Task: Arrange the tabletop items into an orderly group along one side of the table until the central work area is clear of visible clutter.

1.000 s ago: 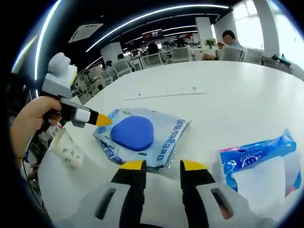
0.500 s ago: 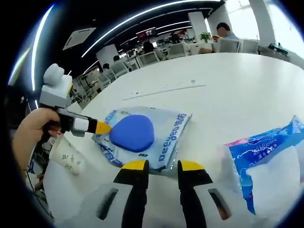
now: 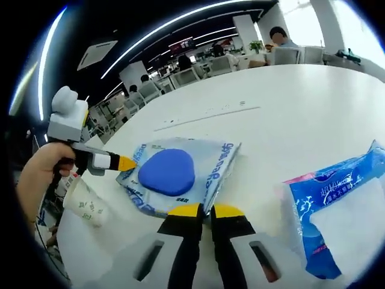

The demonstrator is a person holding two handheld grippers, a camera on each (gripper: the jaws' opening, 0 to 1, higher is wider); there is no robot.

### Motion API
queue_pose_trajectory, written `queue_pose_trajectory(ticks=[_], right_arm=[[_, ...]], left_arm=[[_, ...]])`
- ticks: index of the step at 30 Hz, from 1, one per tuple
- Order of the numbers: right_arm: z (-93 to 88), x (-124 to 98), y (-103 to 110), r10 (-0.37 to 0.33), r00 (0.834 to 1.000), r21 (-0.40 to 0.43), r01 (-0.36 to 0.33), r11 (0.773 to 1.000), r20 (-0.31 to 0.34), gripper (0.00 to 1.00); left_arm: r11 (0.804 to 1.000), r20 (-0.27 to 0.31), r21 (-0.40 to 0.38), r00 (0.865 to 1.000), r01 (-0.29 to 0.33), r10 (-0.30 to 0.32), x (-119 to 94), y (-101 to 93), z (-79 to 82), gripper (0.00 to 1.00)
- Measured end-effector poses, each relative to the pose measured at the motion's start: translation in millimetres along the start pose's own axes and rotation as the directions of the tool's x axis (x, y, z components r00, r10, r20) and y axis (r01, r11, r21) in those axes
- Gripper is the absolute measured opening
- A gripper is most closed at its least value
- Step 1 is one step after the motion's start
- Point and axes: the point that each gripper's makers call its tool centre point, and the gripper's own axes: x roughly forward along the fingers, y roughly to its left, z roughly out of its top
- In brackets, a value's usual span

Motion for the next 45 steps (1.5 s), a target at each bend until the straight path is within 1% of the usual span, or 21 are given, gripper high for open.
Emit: queue_pose_trajectory(ticks=[2, 8, 11, 12, 15, 18, 20, 22, 23, 24, 29, 33, 34, 36, 37, 40, 45], right_arm=[[1.9, 0, 0, -0.002, 1.000, -0.017, 0.002, 1.000, 0.005, 0.02], [6.2, -5, 0, -0.003, 0.999, -0.056, 0.005, 0.998, 0.033, 0.01], [13.7, -10, -1, -0.007, 0.999, -0.076, 0.011, 0.997, 0.054, 0.01], [13.4, -13, 1, -0.007, 0.998, -0.082, 0.012, 0.997, 0.058, 0.01], [11.9, -19, 3, -0.003, 0.998, -0.092, 0.009, 0.996, 0.059, 0.01], [11.4, -24, 4, 0.000, 0.998, -0.096, 0.006, 0.995, 0.062, 0.01], [9.8, -30, 4, 0.015, 0.999, -0.074, -0.012, 0.997, 0.048, 0.01], [11.6, -34, 2, 0.026, 0.998, -0.068, -0.022, 0.997, 0.053, 0.01], [11.2, -36, 3, 0.031, 0.998, -0.066, -0.028, 0.997, 0.048, 0.01], [11.8, -40, 3, 0.032, 0.998, -0.066, -0.029, 0.997, 0.049, 0.01], [15.7, -51, 1, 0.041, 0.998, -0.082, -0.037, 0.996, 0.057, 0.01], [15.1, -57, 0, 0.042, 0.998, -0.091, -0.037, 0.995, 0.054, 0.01], [14.2, -60, 1, 0.043, 0.998, -0.094, -0.038, 0.995, 0.054, 0.01], [12.6, -64, 1, 0.041, 0.998, -0.106, -0.035, 0.994, 0.047, 0.01], [12.5, -65, 0, 0.038, 0.998, -0.112, -0.033, 0.993, 0.044, 0.01], [13.1, -68, -1, 0.041, 0.999, -0.132, -0.035, 0.991, 0.036, 0.01], [8.0, -71, -2, 0.029, 0.999, -0.155, -0.024, 0.988, 0.026, 0.01]], left_arm=[[0.999, -0.011, 0.031, 1.000, -0.020, 0.021, 0, 1.3, 3.8, 0.00], [0.997, -0.012, 0.069, 0.999, -0.043, 0.044, -5, -1.5, 4.1, 0.00], [0.995, -0.002, 0.088, 0.999, -0.044, 0.044, -15, -7.4, 0.7, 0.00], [0.995, -0.002, 0.089, 0.999, -0.043, 0.043, -18, -7.9, 0.3, 0.00], [0.998, -0.004, 0.056, 0.999, -0.037, 0.037, -28, -10.2, -1.9, 0.00], [0.998, -0.008, 0.053, 0.999, -0.032, 0.033, -34, -10.8, -0.4, 0.00], [0.998, -0.014, 0.054, 0.999, -0.029, 0.029, -37, -14.8, -4.2, 0.00], [0.997, -0.022, 0.072, 0.999, -0.037, 0.039, -44, -16.0, -4.3, 0.00], [0.996, -0.020, 0.079, 0.999, -0.039, 0.040, -45, -14.5, 0.6, 0.00], [0.996, -0.018, 0.083, 0.999, -0.039, 0.041, -47, -15.2, 1.1, 0.00], [0.996, -0.016, 0.086, 0.999, -0.028, 0.029, -53, -22.0, -2.0, 0.00], [0.997, -0.016, 0.075, 1.000, -0.016, 0.017, -55, -25.6, -2.9, 0.00], [0.998, -0.023, 0.068, 1.000, -0.020, 0.022, -57, -26.4, -4.6, 0.00], [0.996, -0.023, 0.086, 0.999, -0.027, 0.029, -61, -30.0, -6.6, 0.00], [0.995, -0.018, 0.093, 0.999, -0.029, 0.031, -68, -33.5, -9.6, 0.00], [0.994, -0.020, 0.106, 0.999, -0.032, 0.034, -74, -37.8, -17.8, 0.00], [0.995, -0.031, 0.099, 0.999, -0.025, 0.028, -69, -39.6, -24.0, 0.00]])
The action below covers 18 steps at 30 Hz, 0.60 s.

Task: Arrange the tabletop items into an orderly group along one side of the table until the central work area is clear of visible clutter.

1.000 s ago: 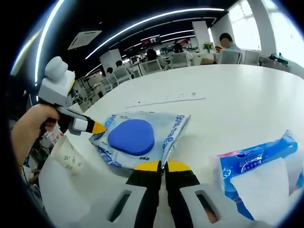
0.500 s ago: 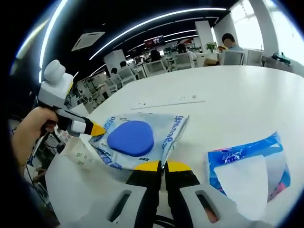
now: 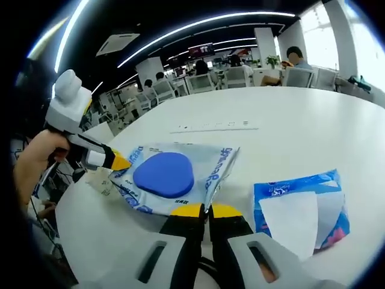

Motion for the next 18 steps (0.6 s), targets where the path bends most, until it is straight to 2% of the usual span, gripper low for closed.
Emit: queue_pose_trajectory(ticks=[11, 12, 18], right_arm=[[-15.2, 1, -2, -0.014, 0.999, -0.035, 0.013, 0.999, -0.045, 0.01], [-16.1, 1, -2, -0.012, 0.999, -0.031, 0.010, 0.999, -0.048, 0.01], [-28.7, 3, -1, -0.006, 0.997, -0.038, 0.003, 0.999, -0.073, 0.01]], left_arm=[[1.000, -0.020, 0.001, 1.000, -0.001, 0.001, 4, -3.6, -10.2, 0.00], [1.000, -0.021, 0.004, 1.000, -0.002, 0.002, -5, -9.7, -22.5, 0.00], [1.000, -0.043, -0.006, 0.999, -0.001, 0.000, -2, -11.9, -30.6, 0.00]])
